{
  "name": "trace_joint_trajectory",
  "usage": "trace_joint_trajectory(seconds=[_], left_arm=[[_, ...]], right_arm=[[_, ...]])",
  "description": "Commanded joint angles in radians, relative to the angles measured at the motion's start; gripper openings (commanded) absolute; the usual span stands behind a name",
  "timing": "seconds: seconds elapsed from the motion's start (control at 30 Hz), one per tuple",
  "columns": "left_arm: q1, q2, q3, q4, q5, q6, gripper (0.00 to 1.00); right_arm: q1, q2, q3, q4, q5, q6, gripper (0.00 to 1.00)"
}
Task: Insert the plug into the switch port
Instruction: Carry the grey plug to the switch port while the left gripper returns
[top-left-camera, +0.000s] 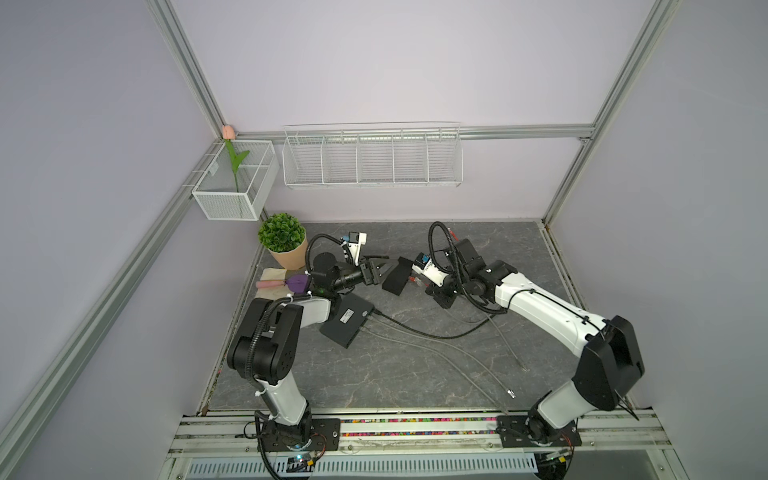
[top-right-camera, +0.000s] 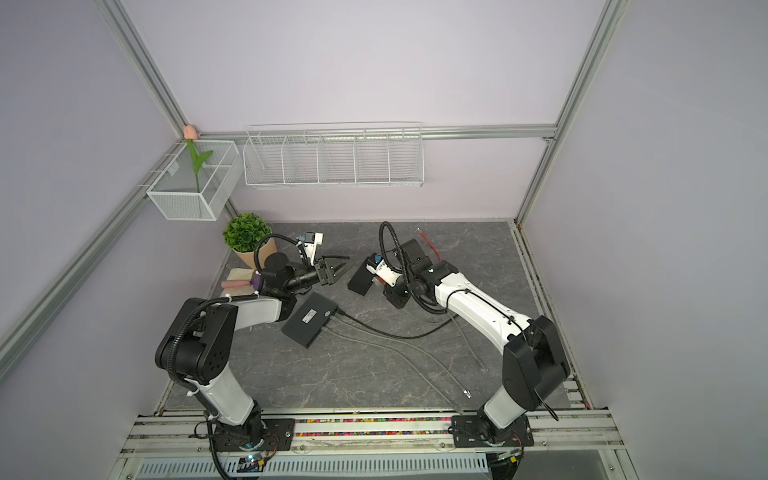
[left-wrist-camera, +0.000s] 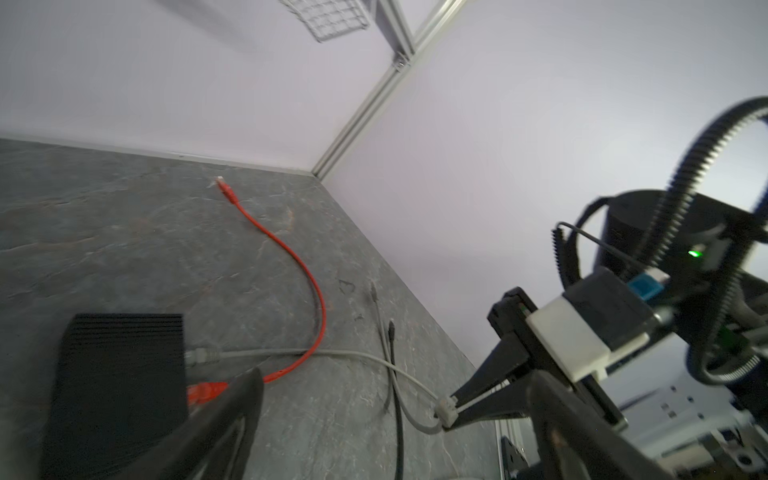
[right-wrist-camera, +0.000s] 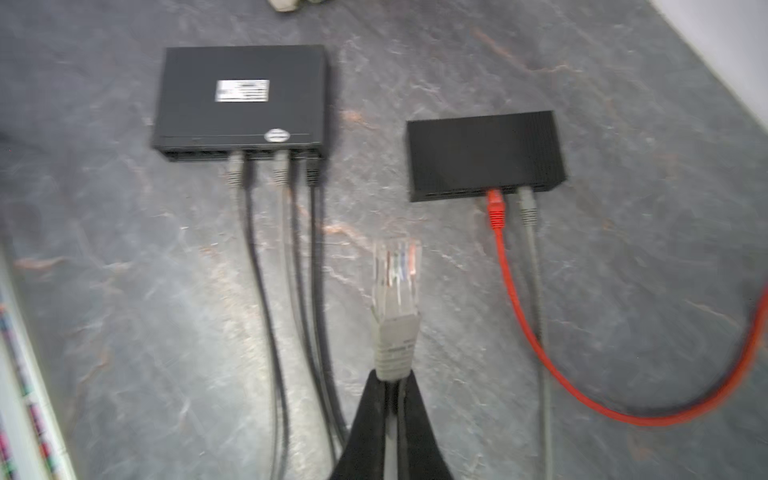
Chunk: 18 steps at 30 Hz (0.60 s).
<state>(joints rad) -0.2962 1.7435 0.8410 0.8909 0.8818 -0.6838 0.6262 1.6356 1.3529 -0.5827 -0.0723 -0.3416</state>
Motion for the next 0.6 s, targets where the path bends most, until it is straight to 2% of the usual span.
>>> trace_joint_trajectory(seconds=[0.0,0.07,0.3,0.47,0.57], left_arm=[[-0.001,0.013,0.104,-0.421,-0.241,0.225,0.99],[0.001,0.058,0.159,-0.505,-0.297,0.276,0.99],[0.003,0.228,0.297,-0.602,-0.322,0.289,0.99],[0.005,0.292,0.309,-0.624,-0.343,0.304,0.9],[0.003,0.304,0.308,-0.617,-0.332,0.301,0.82]], right_arm=[[-0.027,0.099,0.1,-0.109,0.231,-0.079,0.07],[-0.044,0.175,0.172,-0.121,0.216,-0.148,0.07],[-0.037,0.411,0.395,-0.143,0.153,-0.27,0.07],[-0.035,0.543,0.6,-0.335,0.199,-0.317,0.07],[-0.031,0.549,0.575,-0.34,0.122,-0.319,0.07]])
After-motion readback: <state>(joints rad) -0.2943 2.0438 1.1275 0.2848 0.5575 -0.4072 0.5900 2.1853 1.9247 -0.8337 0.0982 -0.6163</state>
